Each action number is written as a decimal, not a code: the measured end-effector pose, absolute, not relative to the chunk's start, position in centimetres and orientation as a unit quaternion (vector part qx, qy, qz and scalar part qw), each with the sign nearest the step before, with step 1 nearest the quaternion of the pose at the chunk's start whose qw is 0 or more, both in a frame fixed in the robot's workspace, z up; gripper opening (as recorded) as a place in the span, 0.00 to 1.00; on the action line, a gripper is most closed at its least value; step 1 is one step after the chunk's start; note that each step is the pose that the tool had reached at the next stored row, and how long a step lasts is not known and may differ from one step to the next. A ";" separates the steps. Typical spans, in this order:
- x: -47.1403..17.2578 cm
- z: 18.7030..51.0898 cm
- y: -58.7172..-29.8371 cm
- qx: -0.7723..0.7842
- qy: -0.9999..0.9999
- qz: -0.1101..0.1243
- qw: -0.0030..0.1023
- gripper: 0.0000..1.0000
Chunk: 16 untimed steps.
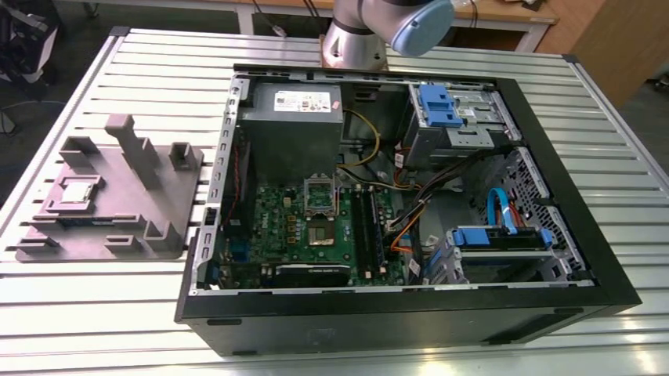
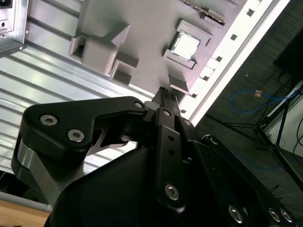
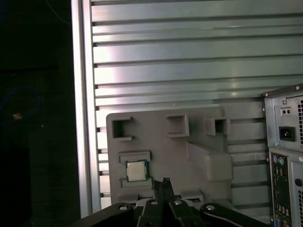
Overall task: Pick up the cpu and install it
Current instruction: 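Reach for the cpu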
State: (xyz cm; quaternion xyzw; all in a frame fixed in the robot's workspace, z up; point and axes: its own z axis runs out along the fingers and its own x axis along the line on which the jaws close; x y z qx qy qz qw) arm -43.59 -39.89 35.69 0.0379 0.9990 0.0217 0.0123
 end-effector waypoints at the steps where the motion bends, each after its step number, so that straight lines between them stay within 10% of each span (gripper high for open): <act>1: -43.7 35.5 -39.9 0.038 0.999 0.022 0.012 0.10; 16: -45.3 33.1 -40.1 0.038 0.999 0.021 0.005 0.10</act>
